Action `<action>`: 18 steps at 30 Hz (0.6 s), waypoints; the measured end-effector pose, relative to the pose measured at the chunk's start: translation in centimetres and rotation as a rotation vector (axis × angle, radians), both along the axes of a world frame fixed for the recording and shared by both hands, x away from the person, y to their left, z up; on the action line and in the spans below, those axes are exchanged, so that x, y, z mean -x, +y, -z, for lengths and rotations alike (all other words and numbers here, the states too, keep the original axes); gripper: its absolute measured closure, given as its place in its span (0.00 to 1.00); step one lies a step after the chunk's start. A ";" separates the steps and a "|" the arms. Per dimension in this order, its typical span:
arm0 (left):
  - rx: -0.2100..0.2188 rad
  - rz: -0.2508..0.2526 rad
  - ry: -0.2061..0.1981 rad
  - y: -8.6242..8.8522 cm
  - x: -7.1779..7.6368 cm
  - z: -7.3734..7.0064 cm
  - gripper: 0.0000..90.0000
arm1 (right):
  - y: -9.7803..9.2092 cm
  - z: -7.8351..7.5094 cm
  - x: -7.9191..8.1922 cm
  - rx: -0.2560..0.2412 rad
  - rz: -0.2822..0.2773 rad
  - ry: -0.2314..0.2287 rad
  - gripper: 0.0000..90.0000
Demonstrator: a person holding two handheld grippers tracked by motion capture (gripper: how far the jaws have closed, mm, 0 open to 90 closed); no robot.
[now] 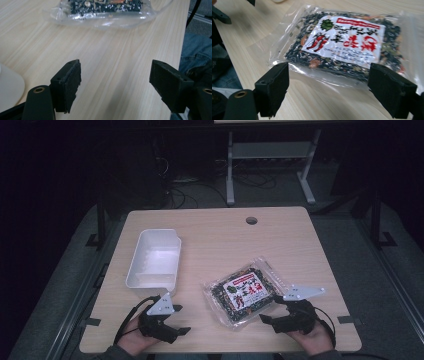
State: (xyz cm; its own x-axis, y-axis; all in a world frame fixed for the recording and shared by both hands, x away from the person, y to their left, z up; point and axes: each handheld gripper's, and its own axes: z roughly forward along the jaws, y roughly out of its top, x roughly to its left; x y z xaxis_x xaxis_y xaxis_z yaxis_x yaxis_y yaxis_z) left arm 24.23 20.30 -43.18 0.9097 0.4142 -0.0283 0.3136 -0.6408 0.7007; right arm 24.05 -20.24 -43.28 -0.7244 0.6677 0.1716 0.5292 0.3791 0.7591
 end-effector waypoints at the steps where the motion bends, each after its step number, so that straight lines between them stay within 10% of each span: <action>1: 0.000 0.000 0.000 0.0 0.0 0.0 0.27 | 0.0 0.0 0.0 0.000 0.000 0.000 0.18; 18: -0.020 0.020 -0.023 -5.5 -3.2 -1.4 0.33 | -4.0 -0.3 -2.1 -0.056 0.157 0.032 0.18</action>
State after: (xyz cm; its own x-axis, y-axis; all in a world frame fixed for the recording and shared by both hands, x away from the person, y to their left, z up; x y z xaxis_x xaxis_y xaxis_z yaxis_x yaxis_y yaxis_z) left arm 27.39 14.81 -41.82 0.9181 0.3965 0.0008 0.2849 -0.6610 0.6942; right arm 26.15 -24.20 -42.98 -0.6054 0.7612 0.2325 0.6027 0.2475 0.7586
